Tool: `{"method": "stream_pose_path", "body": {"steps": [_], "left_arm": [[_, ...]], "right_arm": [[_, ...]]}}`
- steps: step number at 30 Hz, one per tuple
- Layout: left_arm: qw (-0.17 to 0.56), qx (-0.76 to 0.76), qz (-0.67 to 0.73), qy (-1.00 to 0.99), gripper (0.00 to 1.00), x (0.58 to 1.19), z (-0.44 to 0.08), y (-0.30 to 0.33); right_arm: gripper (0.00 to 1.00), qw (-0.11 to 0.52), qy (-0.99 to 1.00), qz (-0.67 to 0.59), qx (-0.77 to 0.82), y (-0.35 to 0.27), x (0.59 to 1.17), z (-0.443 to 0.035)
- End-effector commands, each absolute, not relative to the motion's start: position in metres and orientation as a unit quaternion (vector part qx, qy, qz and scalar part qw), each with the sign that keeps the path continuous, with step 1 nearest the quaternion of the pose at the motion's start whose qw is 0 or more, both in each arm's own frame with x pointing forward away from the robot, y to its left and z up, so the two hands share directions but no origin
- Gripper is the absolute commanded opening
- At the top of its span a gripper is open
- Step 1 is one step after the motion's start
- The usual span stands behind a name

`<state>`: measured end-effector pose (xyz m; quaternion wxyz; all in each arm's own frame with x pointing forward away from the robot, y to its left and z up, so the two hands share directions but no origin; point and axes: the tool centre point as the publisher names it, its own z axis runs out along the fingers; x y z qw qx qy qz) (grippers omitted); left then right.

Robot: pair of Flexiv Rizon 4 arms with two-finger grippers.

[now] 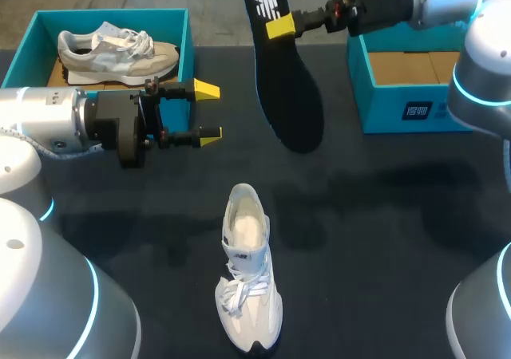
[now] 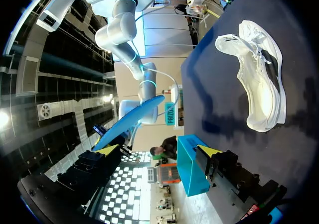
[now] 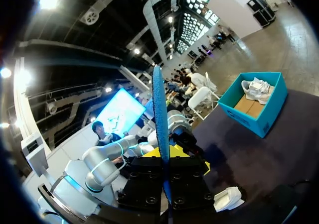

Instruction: Take the shoe out of the shoebox, open the shoe tongue, remove and reinsert the insole, then place the shoe into the shoebox

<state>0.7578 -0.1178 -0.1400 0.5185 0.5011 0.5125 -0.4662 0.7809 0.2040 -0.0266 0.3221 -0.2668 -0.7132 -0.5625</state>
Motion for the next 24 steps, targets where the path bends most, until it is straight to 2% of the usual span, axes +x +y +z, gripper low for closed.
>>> {"method": "stream_pose_path", "body": {"steps": [1,12,24], "left_arm": [[0.52,0.5,-0.465,0.512,1.0,0.757,-0.141,-0.119],[0.52,0.5,-0.465,0.512,1.0,0.757,-0.141,-0.119],[0.52,0.5,-0.465,0.512,1.0,0.757,-0.141,-0.119]], "right_arm": [[0.0,0.338,-0.715,-0.543,-0.283,0.204,0.785,-0.034],[0.0,0.341,-0.613,-0.583,-0.41,0.203,0.791,-0.095],[0.0,0.396,-0.577,-0.543,-0.464,0.223,0.807,-0.108]]}}
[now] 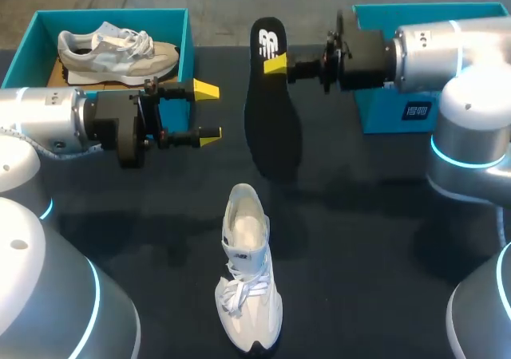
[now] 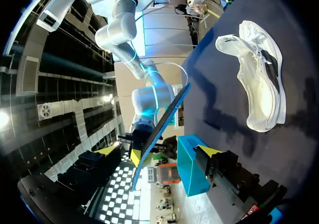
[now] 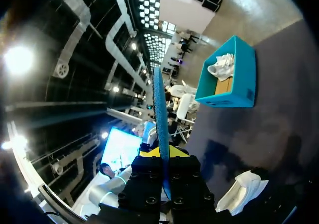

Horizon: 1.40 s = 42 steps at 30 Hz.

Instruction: Take the shoe out of the shoebox, open the shoe tongue, remove and reinsert the insole, then place the shoe into the shoebox

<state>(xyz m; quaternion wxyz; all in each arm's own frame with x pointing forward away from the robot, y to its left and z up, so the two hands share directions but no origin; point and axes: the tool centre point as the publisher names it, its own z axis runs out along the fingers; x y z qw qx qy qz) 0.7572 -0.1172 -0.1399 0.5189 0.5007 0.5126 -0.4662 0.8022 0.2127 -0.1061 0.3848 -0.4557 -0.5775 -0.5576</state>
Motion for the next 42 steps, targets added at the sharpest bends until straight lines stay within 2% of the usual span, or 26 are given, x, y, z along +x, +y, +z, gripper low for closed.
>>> {"method": "stream_pose_path", "body": {"steps": [1,11,27,30,32,33,34,35,36,39,41,42], "left_arm": [[0.52,0.5,-0.465,0.512,1.0,0.757,-0.141,-0.119],[0.52,0.5,-0.465,0.512,1.0,0.757,-0.141,-0.119],[0.525,0.501,-0.48,0.492,1.0,0.763,-0.139,-0.148],[0.527,0.504,-0.483,0.485,0.76,0.761,-0.136,-0.155],[0.528,0.504,-0.482,0.484,0.73,0.76,-0.134,-0.158],[0.528,0.505,-0.482,0.484,0.64,0.76,-0.134,-0.16],[0.529,0.506,-0.481,0.483,0.51,0.759,-0.133,-0.163],[0.529,0.506,-0.481,0.483,0.5,0.758,-0.133,-0.164],[0.528,0.508,-0.482,0.481,0.55,0.758,-0.132,-0.165],[0.528,0.51,-0.48,0.48,0.62,0.757,-0.133,-0.17],[0.527,0.51,-0.48,0.481,0.61,0.757,-0.134,-0.172],[0.527,0.51,-0.481,0.481,0.57,0.757,-0.134,-0.172]], "right_arm": [[0.0,0.395,-0.579,-0.539,-0.466,0.224,0.808,-0.108],[0.0,0.434,-0.572,-0.503,-0.481,0.225,0.81,-0.113],[0.0,0.434,-0.572,-0.503,-0.481,0.225,0.81,-0.113],[0.0,0.434,-0.572,-0.503,-0.481,0.225,0.81,-0.113],[0.0,0.434,-0.572,-0.503,-0.481,0.225,0.81,-0.113],[0.0,0.434,-0.572,-0.503,-0.481,0.225,0.81,-0.113],[0.0,0.434,-0.572,-0.503,-0.481,0.225,0.81,-0.113],[0.0,0.434,-0.572,-0.503,-0.481,0.225,0.81,-0.113],[0.0,0.434,-0.572,-0.503,-0.481,0.225,0.81,-0.113],[0.0,0.434,-0.572,-0.503,-0.481,0.225,0.81,-0.113],[0.0,0.434,-0.572,-0.503,-0.481,0.225,0.81,-0.113],[0.0,0.434,-0.572,-0.503,-0.481,0.225,0.81,-0.113]]}}
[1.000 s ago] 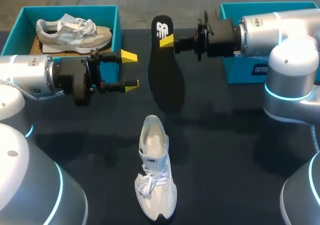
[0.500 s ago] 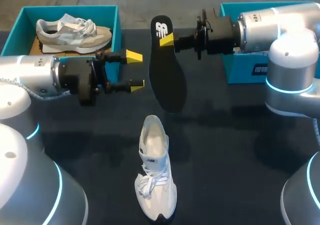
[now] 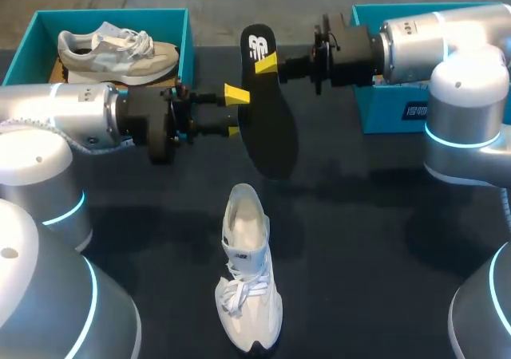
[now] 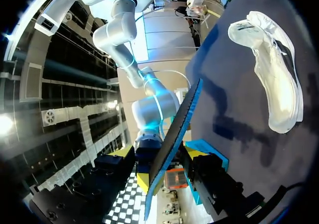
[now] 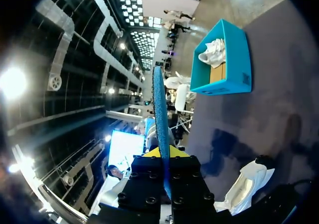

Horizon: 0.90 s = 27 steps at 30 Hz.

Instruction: Take the shoe out of the shoebox, open the shoe tongue, remove and reinsert the insole, then place the shoe into the shoebox

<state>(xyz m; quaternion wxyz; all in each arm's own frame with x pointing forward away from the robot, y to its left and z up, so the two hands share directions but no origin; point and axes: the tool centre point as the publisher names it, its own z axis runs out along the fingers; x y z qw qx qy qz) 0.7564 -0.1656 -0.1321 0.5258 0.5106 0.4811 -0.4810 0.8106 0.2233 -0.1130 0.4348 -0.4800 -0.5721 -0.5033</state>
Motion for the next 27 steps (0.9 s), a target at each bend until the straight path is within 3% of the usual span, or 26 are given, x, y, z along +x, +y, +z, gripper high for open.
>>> {"method": "stream_pose_path", "body": {"steps": [1,7,20,22,24,25,27], "left_arm": [[0.527,0.51,-0.481,0.481,0.56,0.757,-0.134,-0.173],[0.53,0.511,-0.477,0.48,0.42,0.761,-0.133,-0.177],[0.532,0.511,-0.474,0.481,0.32,0.771,-0.137,-0.187],[0.532,0.511,-0.474,0.481,0.27,0.772,-0.138,-0.188],[0.531,0.511,-0.474,0.482,0.05,0.772,-0.138,-0.189],[0.531,0.511,-0.474,0.482,0.0,0.772,-0.138,-0.189],[0.531,0.511,-0.474,0.482,0.0,0.772,-0.138,-0.19]], "right_arm": [[0.0,0.434,-0.572,-0.503,-0.481,0.225,0.81,-0.113],[0.0,0.434,-0.572,-0.503,-0.481,0.225,0.81,-0.113],[0.0,0.434,-0.572,-0.503,-0.481,0.225,0.81,-0.113],[0.0,0.434,-0.572,-0.503,-0.481,0.225,0.81,-0.113],[0.0,0.434,-0.572,-0.503,-0.481,0.225,0.81,-0.113],[0.0,0.434,-0.572,-0.503,-0.481,0.225,0.81,-0.113],[0.0,0.434,-0.572,-0.503,-0.481,0.225,0.81,-0.113]]}}
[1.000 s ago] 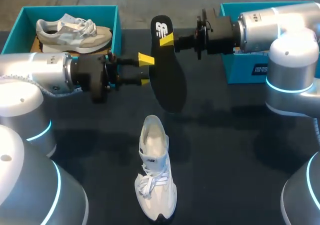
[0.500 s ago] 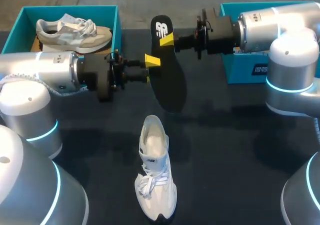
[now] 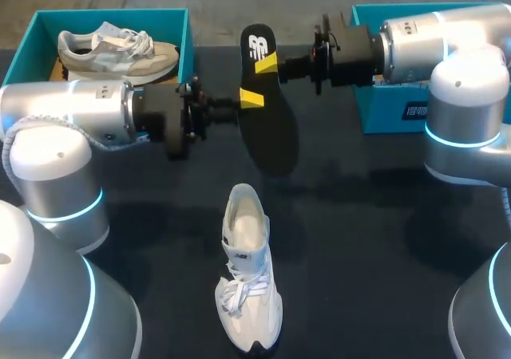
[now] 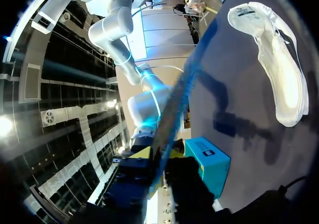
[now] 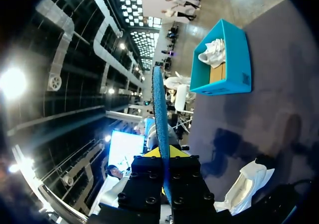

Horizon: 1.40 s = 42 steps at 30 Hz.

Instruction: Take the shoe out of the shoebox, open the shoe tongue, remove and reinsert the insole, then place the shoe into the shoebox

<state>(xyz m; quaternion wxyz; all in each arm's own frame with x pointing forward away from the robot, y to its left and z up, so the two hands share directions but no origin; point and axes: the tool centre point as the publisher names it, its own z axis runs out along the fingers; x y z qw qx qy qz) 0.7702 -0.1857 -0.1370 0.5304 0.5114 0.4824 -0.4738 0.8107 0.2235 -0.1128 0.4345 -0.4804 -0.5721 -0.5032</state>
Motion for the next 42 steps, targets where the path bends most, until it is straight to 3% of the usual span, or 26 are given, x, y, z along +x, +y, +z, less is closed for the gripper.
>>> {"method": "stream_pose_path", "body": {"steps": [1,7,8,9,11,24,42], "left_arm": [[0.531,0.512,-0.474,0.482,0.0,0.772,-0.138,-0.19],[0.532,0.513,-0.472,0.48,0.0,0.771,-0.138,-0.189],[0.533,0.513,-0.472,0.479,0.0,0.771,-0.137,-0.188],[0.534,0.513,-0.472,0.478,0.0,0.77,-0.136,-0.188],[0.536,0.513,-0.472,0.477,0.0,0.77,-0.135,-0.186],[0.524,0.501,-0.482,0.492,0.0,0.763,-0.13,-0.157],[0.352,0.353,-0.615,0.611,0.0,0.765,-0.119,-0.124]], "right_arm": [[0.0,0.434,-0.572,-0.503,-0.481,0.225,0.81,-0.113],[0.0,0.434,-0.57,-0.506,-0.48,0.225,0.81,-0.113],[0.07,0.434,-0.57,-0.506,-0.479,0.224,0.81,-0.113],[0.35,0.434,-0.57,-0.507,-0.479,0.225,0.809,-0.112],[1.0,0.434,-0.57,-0.51,-0.476,0.225,0.807,-0.112],[1.0,0.416,-0.566,-0.536,-0.468,0.206,0.788,-0.113],[1.0,0.397,-0.585,-0.56,-0.431,0.195,0.773,-0.11]]}}
